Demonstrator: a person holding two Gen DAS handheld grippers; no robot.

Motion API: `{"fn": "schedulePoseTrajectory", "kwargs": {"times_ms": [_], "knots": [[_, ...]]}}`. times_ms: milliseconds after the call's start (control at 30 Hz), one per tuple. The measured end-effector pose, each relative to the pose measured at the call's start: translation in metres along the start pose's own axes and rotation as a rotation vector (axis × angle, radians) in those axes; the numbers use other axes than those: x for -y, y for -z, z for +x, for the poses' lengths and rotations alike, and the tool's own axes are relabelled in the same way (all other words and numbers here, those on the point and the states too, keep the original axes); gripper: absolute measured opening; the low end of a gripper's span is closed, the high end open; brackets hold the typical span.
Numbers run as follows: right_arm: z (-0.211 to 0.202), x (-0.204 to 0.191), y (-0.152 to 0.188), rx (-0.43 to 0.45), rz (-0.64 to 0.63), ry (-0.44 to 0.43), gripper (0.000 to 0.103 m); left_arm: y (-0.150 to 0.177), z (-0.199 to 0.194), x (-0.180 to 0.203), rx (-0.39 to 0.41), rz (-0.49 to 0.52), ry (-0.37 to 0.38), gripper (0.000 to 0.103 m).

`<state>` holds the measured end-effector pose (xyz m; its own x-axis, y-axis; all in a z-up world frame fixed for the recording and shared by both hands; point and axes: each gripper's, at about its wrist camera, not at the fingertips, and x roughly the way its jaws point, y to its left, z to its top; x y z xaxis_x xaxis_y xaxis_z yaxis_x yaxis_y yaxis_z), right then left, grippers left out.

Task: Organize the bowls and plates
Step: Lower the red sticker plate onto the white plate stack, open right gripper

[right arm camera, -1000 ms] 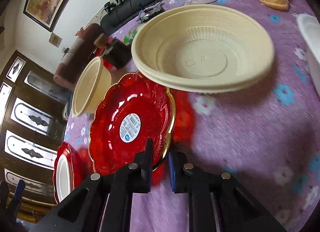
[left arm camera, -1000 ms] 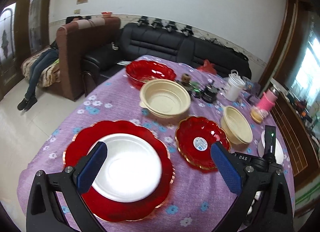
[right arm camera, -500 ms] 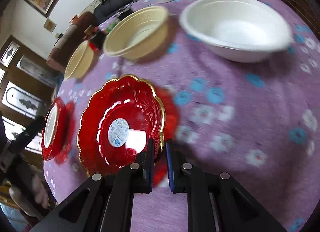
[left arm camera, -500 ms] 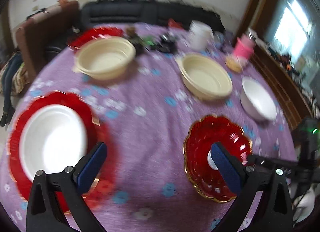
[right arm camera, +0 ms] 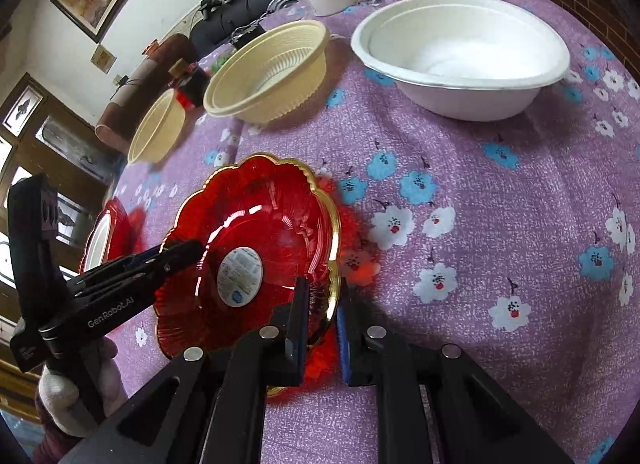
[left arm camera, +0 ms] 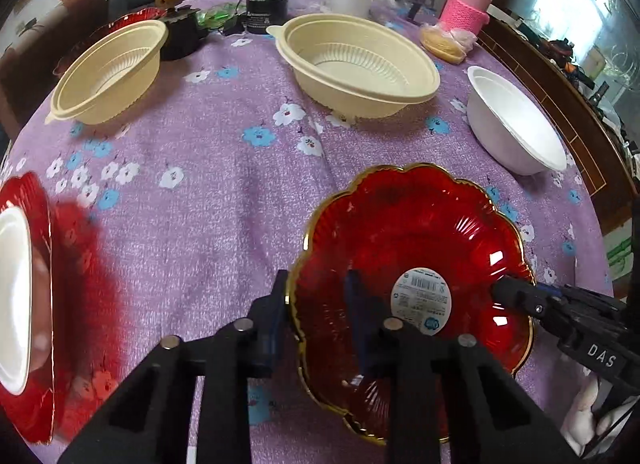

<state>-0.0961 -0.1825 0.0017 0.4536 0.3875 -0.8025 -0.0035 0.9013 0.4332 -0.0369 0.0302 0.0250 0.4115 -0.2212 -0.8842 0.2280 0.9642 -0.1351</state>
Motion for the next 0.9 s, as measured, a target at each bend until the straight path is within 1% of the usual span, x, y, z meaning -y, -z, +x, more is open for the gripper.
{"fn": "schedulePoseTrajectory", "kwargs": {"times_ms": [67,200,300,367,467,500,567,633,767,800,900], "knots": [[-0.002,-0.005,0.001,0.008,-0.018,0.017,0.013,0.003,-0.007,-0.003,0.011,-0.009,0.006,0.022],[-0.01,-0.015,0.002,0.027,-0.031,0.007,0.013,0.008,-0.027,-0.013,0.039,-0.039,0.02,0.022],[-0.015,-0.033,-0.002,0.044,-0.051,-0.009,0.013,0.012,-0.05,-0.025,0.084,-0.062,0.004,0.022],[-0.016,-0.051,-0.005,0.055,-0.076,-0.025,0.013,0.013,-0.069,-0.043,0.118,-0.094,-0.007,0.022],[-0.013,-0.085,-0.014,0.065,-0.121,-0.071,0.013,0.013,-0.095,-0.075,0.171,-0.152,-0.034,0.022],[-0.01,-0.103,-0.017,0.067,-0.146,-0.091,0.013,0.013,-0.102,-0.085,0.187,-0.168,-0.048,0.022],[-0.004,-0.128,-0.022,0.064,-0.18,-0.119,0.013,0.013,-0.12,-0.111,0.223,-0.207,-0.086,0.022],[0.008,-0.163,-0.028,0.056,-0.23,-0.146,0.013,0.016,-0.134,-0.139,0.248,-0.25,-0.126,0.022],[0.037,-0.218,-0.031,0.026,-0.3,-0.18,0.014,0.025,-0.145,-0.186,0.262,-0.332,-0.181,0.023],[0.042,-0.225,-0.031,0.018,-0.309,-0.183,0.014,0.028,-0.146,-0.199,0.26,-0.354,-0.197,0.023],[0.066,-0.252,-0.032,-0.012,-0.338,-0.186,0.014,0.036,-0.141,-0.221,0.249,-0.39,-0.225,0.023]]}}
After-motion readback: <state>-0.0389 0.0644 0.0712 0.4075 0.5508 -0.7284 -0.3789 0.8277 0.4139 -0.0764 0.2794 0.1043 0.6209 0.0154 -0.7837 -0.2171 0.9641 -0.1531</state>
